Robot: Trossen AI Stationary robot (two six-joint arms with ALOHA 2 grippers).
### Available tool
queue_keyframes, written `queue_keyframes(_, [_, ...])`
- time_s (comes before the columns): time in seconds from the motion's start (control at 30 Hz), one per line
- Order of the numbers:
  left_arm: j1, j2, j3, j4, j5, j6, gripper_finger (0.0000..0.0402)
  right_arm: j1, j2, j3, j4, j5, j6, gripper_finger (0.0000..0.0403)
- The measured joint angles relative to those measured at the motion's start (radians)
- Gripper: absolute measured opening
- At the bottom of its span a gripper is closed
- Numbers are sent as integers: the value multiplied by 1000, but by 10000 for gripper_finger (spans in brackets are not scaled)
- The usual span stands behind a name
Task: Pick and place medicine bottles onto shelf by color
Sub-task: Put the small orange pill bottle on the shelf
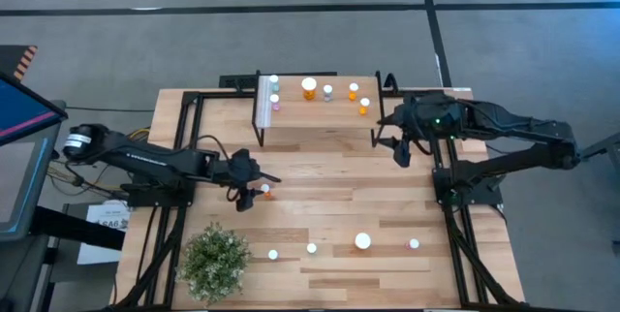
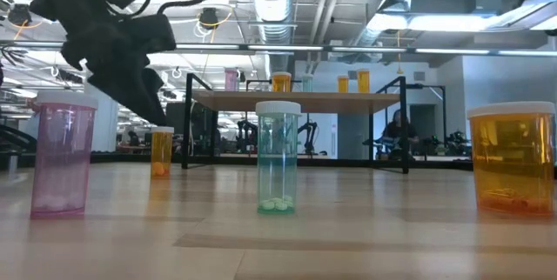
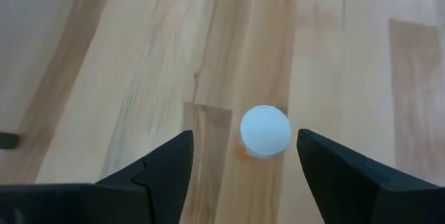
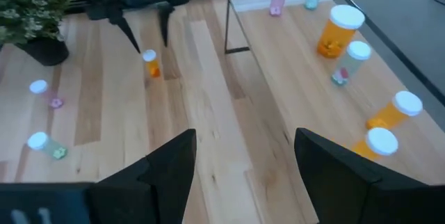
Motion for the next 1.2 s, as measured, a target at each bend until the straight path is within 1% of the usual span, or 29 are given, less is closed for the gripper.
queue_keyframes(0.1, [0, 31, 0, 0, -1, -4, 255, 29, 0, 0, 1, 1, 13, 266])
queue_keyframes(0.17, [0, 48, 0, 2, -1, -5, 259, 58, -2, -17, 37, 4, 14, 266])
queue_keyframes(0.37, [-2, 85, 0, 80, 24, 5, 260, 143, -17, -131, 187, 5, 15, 265])
queue_keyframes(0.47, [-2, 105, 0, 88, 26, 6, 260, 182, -28, -192, 253, 5, 16, 265])
queue_keyframes(0.6, [-2, 120, 0, 86, 44, 4, 260, 232, -49, -266, 380, 5, 7, 265])
queue_keyframes(0.77, [-2, 123, 0, 107, 47, 2, 259, 291, -84, -394, 651, 0, -44, 265])
queue_keyframes(0.9, [-1, 123, 0, 102, 47, 5, 249, 310, -93, -454, 759, -2, -63, 265])
queue_keyframes(0.97, [-1, 123, 0, 102, 47, 5, 240, 313, -94, -471, 775, -3, -69, 265])
queue_keyframes(1.2, [-1, 123, 0, 104, 45, 4, 205, 318, -78, -472, 832, -3, -98, 265])
